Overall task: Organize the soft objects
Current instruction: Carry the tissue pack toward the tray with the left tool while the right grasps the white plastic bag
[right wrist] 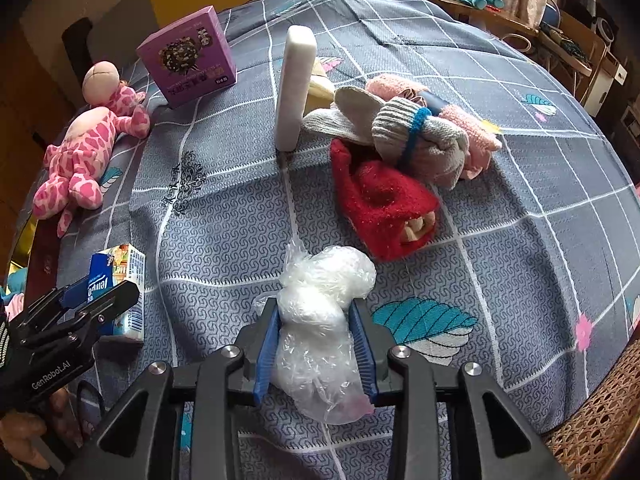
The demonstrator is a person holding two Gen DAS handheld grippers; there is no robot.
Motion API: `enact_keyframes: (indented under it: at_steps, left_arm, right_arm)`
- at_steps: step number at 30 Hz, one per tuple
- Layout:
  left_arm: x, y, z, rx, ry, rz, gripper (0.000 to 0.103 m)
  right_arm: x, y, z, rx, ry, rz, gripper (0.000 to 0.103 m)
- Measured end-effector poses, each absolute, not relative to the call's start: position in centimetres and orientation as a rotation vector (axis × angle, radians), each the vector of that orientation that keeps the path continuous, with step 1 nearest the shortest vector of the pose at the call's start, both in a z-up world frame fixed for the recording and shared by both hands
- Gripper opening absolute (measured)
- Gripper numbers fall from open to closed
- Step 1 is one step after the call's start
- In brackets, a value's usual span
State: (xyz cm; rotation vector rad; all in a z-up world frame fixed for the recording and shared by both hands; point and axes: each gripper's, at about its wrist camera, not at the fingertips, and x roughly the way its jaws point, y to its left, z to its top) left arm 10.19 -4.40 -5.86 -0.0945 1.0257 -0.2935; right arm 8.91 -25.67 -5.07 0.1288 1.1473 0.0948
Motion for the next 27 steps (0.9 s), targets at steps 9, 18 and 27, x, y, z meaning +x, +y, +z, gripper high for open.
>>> enact_keyframes:
  at_steps: [9, 18, 27]
  left_arm:
    - [8.6, -4.2, -3.9, -0.082, 0.989, -0.301, 0.058]
    - [5.3, 2.0, 5.3, -0.176, 0.804, -0.269, 0.059]
    - [4.5, 17.1, 7.2, -0.265, 0.762, 0.059, 0.059]
  right_arm:
    - [8.7, -25.8, -5.7, 0.144, 1.127, 0.101, 0.036]
    - [8.5, -25.5, -5.7, 0.12, 1.11, 0.104, 0.036]
    - [8.6, -25.0, -5.7, 0.083, 1.109, 0.106, 0.037]
